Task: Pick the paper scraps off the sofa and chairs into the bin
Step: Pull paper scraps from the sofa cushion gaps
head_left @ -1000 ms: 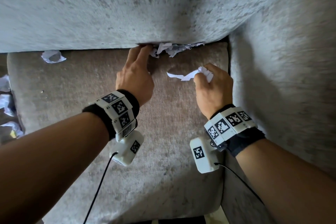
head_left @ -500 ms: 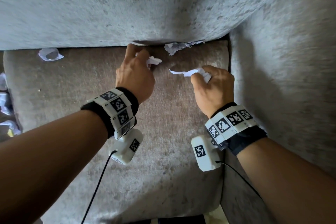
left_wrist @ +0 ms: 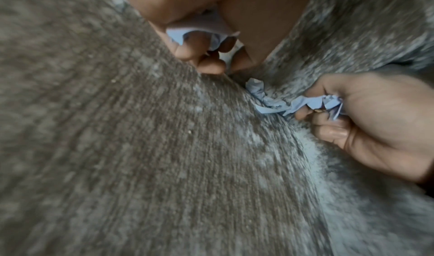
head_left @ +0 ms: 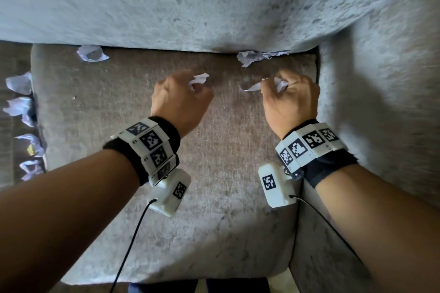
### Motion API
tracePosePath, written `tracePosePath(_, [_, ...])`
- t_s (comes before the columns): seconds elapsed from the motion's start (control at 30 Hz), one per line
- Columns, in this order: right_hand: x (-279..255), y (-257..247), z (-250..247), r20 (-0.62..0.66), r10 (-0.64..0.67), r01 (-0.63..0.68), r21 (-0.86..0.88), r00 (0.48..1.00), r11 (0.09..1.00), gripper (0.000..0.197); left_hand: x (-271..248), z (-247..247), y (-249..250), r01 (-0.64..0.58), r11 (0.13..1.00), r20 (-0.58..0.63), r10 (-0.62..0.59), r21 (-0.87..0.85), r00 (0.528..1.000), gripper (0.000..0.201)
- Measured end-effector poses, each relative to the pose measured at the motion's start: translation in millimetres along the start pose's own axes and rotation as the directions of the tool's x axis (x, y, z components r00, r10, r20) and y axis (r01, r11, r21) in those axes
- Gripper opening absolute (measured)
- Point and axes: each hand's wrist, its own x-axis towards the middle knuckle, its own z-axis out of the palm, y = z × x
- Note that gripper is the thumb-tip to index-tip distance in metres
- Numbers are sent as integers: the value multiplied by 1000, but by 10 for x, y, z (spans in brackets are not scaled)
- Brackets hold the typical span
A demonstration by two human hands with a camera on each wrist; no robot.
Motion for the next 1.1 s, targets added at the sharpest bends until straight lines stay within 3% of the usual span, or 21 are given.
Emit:
tracePosePath(0.1, [29,-89,12,60,25,-22,-45,998,999,11,-56,-84,-116,25,999,-41,-26,-26,999,37])
tracePosePath(0.2, [50,-184,32,94,52,-44,-79,994,996,15,-112,-148,-276,49,999,-64,-50,-19,997,32])
tracePosePath(0.4, [130,-328,55,100,-93,116,-253,991,961,31,-237,-228,-470,82,995,-74,-86,-48,994,37])
tracePosePath(0.67, [219,-261,269,193,-33,111,-407,981,907,30,-373,-300,-629,144,986,-70,-149,-80,986,22])
tracePosePath(1.1, [379,-349,268,220,43,70,-482,974,873,26,-470,-437,-673,162,976,-16,-166,-143,986,25])
